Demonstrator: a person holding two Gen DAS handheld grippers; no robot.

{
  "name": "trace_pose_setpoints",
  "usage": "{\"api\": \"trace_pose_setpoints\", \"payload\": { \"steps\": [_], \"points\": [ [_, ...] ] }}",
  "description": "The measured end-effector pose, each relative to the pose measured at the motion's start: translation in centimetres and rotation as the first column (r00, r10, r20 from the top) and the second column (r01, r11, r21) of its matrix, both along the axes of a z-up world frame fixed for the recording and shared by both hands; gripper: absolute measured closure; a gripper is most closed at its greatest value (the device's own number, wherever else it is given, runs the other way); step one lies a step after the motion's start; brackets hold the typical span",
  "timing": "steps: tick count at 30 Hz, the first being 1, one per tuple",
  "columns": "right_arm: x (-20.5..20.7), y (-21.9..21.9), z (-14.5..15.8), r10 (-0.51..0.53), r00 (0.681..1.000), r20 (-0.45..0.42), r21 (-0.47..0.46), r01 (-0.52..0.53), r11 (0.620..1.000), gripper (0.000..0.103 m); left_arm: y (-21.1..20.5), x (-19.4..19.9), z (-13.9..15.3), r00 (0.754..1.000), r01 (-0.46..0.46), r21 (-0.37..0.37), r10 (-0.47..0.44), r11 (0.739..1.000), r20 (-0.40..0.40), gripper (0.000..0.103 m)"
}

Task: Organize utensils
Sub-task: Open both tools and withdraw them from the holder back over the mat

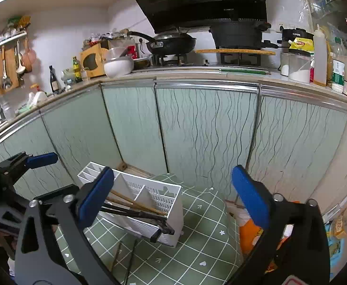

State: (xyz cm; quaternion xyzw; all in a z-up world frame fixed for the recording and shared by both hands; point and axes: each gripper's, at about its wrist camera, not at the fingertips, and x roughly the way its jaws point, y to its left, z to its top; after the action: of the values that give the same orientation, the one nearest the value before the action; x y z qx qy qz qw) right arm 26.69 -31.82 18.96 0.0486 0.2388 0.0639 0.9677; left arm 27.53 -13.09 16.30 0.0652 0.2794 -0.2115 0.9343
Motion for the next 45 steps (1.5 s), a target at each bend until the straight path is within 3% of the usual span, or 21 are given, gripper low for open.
{"api": "trace_pose_setpoints", "payload": {
  "steps": [12,20,26,35,45],
  "points": [
    [-2.3,0.2,-0.1,-0.014,0.999,-0.033,-0.018,0.013,1.0,0.008,1.3,-2.6,-0.8,1.0,0.022,0.015,-0.022,1.0,0.014,0.004],
    [-6.2,0.8,-1.7,-0.014,0.999,-0.035,-0.063,0.012,0.998,0.008,2.9,-6.1,-2.1,1.0,0.013,0.043,-0.014,0.999,0.027,0.004],
    [-9.4,1.5,-4.9,-0.015,0.998,-0.057,-0.091,0.01,0.996,0.008,4.1,-9.1,-4.3,1.0,0.014,0.055,-0.015,0.998,0.013,0.004],
    [-13.1,3.9,-12.4,0.013,0.991,-0.133,-0.12,-0.029,0.992,0.008,5.2,-12.5,-9.3,0.998,-0.056,0.119,0.058,0.991,-0.014,0.004],
    [-15.5,5.3,-18.0,0.024,0.98,-0.197,-0.143,-0.053,0.988,0.008,7.1,-14.9,-14.0,0.991,-0.099,0.094,0.106,0.991,-0.075,0.004]
  ]
}}
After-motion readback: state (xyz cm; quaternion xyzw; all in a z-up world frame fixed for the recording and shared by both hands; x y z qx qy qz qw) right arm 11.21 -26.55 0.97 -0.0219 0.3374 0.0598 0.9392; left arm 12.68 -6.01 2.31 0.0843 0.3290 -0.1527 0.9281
